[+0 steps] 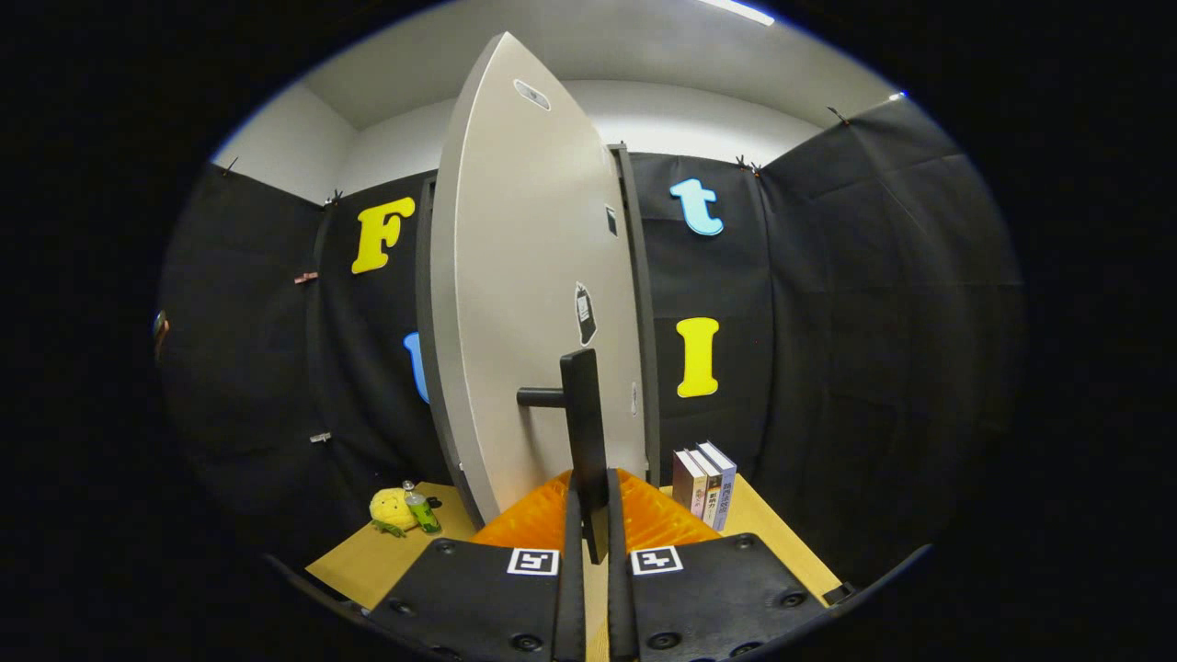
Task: Open the shoe cabinet door, grab the shoes and put them into the shoe cabinet, then close the shoe cabinet door.
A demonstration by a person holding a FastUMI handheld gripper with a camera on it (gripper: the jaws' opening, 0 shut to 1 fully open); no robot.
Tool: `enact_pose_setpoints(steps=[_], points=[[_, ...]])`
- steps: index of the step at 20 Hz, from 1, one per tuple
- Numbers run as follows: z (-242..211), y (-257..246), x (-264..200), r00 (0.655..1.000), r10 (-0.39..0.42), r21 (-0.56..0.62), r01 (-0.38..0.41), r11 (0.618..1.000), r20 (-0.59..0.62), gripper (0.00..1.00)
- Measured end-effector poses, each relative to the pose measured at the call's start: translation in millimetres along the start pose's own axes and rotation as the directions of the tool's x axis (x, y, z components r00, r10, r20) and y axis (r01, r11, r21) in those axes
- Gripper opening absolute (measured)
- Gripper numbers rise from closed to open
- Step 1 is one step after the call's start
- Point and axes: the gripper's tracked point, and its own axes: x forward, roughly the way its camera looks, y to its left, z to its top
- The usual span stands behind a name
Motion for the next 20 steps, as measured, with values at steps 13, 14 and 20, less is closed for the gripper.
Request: enact_pose_setpoints(steps=[13,14,20], points=[[7.5,-74.3,-6.8,0.998,-0.058,-0.048,0.057,0.997,-0.005,0.08],[3.9,-78.9,-9.5,0.998,-0.067,-0.047,0.066,0.997,-0.011,0.08],[-1.5,-95.5,-48.8,0.986,-0.166,-0.041,0.166,0.985,-0.008,0.13]])
